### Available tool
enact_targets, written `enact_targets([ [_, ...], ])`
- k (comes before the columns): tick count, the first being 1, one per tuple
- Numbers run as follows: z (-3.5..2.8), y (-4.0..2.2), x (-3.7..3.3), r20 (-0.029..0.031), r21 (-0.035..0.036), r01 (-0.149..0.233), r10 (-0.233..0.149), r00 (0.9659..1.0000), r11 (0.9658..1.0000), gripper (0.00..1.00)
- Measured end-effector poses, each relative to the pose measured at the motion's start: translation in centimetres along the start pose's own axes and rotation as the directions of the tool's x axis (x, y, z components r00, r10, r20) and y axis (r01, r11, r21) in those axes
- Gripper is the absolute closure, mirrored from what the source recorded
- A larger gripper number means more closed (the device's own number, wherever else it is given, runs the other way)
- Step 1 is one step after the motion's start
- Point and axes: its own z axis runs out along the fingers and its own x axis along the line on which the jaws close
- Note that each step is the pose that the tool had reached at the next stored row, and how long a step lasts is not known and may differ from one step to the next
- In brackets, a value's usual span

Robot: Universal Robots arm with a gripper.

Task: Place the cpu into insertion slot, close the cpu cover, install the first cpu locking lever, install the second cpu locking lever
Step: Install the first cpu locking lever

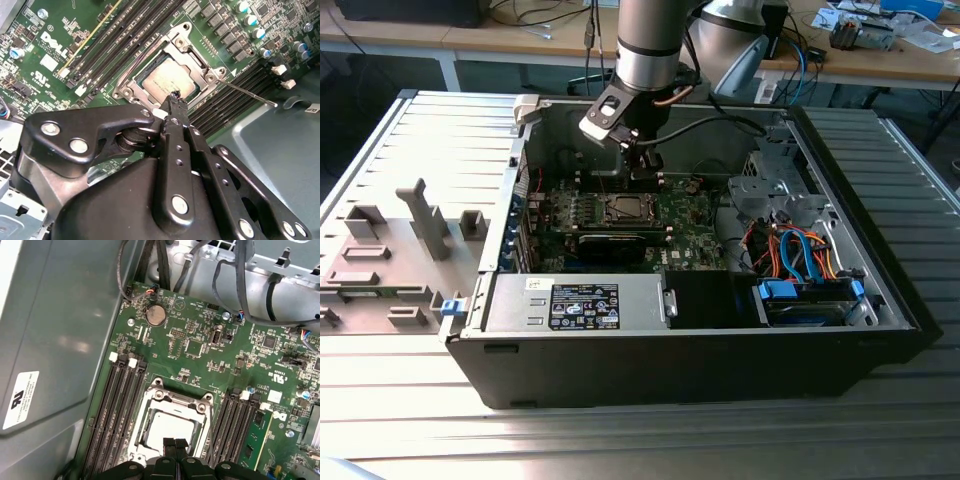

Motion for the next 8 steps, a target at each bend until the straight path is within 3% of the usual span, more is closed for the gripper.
enact_targets([
  [8, 0.00, 0.00, 0.00, 0.0014, 0.0006, 0.056, -0.056, 0.9984, 0.9984, 0.89],
])
